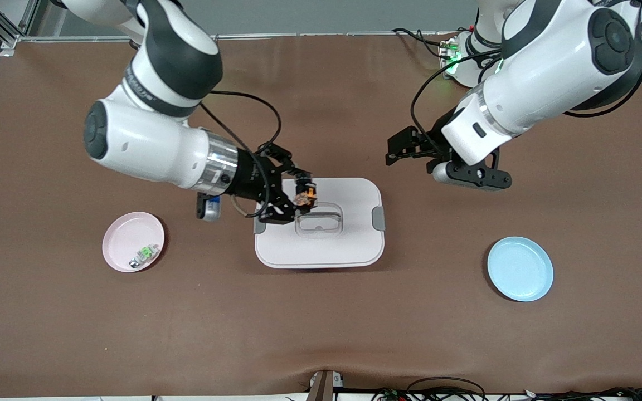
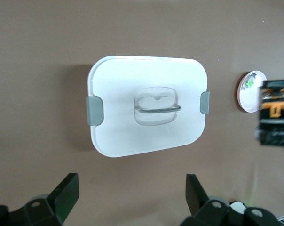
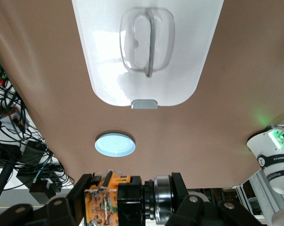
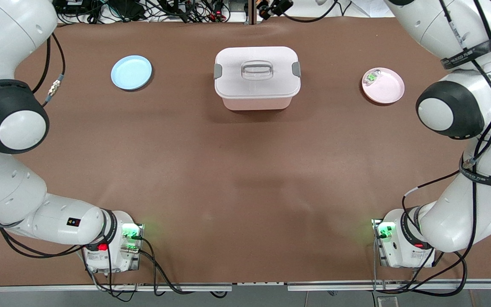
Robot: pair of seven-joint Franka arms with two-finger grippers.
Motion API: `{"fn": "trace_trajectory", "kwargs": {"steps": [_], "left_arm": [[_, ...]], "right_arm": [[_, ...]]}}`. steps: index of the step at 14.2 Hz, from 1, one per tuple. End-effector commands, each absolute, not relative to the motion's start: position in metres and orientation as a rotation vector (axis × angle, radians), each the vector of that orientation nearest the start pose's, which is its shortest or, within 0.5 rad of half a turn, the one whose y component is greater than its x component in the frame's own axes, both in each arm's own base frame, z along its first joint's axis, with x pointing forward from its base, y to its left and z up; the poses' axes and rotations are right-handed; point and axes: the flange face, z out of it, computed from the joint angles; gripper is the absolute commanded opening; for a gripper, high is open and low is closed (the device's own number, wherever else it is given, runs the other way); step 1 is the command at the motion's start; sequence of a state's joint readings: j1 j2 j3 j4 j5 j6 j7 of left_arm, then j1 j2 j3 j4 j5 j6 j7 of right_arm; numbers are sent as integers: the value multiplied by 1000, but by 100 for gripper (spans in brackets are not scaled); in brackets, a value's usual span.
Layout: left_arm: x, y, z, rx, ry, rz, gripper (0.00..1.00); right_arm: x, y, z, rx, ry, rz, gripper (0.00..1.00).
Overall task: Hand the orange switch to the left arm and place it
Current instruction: 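Hold the switch above the box while the left gripper grasps it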
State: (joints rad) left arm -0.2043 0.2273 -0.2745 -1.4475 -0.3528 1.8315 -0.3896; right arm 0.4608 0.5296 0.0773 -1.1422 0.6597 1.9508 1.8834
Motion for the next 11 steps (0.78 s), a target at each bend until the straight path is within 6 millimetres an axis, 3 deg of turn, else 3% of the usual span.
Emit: {"fn": "trace_trajectory", "kwargs": {"steps": [1,6,8,11], "left_arm": [[568,-311,596,-3634,38,16,100],[569,-318,603,-3769,-9,60,100],[569,-322,595,-3794,46,97,90],[571,-324,591,-3808,45,121,85]], "right_arm": [[614,418,551,-1825,1764,742,0],[605,452,537,-1776,1766,724,0],[602,466,537,-1723,1765,703,0],[599,476,535,-1679,1784,709,0]]}}
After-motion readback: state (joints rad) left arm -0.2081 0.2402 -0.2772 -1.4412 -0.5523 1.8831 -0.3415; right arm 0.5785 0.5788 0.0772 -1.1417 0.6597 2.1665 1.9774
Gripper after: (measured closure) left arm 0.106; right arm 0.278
